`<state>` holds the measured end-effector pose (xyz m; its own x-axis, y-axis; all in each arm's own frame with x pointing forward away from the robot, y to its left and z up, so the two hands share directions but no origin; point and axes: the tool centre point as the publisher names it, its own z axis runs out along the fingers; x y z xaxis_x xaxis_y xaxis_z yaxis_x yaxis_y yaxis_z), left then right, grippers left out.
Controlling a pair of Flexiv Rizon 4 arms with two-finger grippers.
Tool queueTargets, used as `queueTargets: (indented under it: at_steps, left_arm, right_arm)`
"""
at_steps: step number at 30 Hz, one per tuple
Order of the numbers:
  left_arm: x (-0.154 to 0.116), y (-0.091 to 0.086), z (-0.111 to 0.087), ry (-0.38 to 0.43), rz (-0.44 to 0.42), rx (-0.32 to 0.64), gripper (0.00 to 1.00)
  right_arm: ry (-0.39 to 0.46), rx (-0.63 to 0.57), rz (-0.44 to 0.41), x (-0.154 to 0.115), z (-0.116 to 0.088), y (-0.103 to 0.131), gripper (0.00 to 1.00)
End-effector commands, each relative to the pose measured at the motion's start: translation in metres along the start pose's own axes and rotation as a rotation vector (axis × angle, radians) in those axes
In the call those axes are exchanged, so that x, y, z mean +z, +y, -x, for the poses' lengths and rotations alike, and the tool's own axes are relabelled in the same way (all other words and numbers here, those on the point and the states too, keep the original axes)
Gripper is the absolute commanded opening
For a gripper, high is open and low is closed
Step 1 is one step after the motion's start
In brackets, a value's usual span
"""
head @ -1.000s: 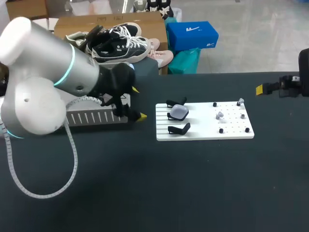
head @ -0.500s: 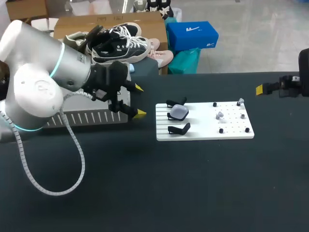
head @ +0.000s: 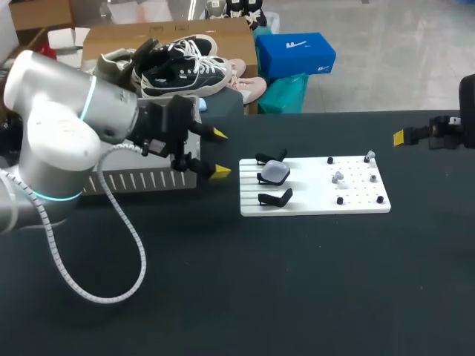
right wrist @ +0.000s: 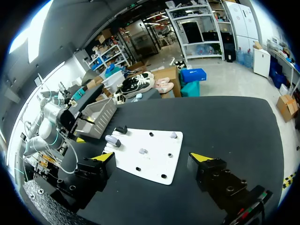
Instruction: Pick up each earbud case from the left stands, insert the matching earbuds, close the lid, and place the case in the box.
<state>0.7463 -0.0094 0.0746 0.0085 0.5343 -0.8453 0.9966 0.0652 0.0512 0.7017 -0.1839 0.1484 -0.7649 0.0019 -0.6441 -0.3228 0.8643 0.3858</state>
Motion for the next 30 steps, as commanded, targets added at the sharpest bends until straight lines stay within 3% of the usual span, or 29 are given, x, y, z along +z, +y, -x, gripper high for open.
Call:
queueTargets:
  at_steps: [1,12,30]
  left_arm:
    - [0.010,0.006,-0.002,-0.020,-0.010,-0.010,1.00]
    - [0.037,0.015,-0.001,-0.038,-0.034,-0.052,1.00]
    - [0.069,0.017,-0.003,-0.075,-0.057,-0.086,1.00]
  right_arm:
    - [0.001,-0.001,0.004,-0.001,0.000,-0.001,1.00]
    - [0.001,-0.001,0.004,-0.001,0.000,-0.001,1.00]
    - [0.001,-0.001,0.004,-0.001,0.000,-0.001,1.00]
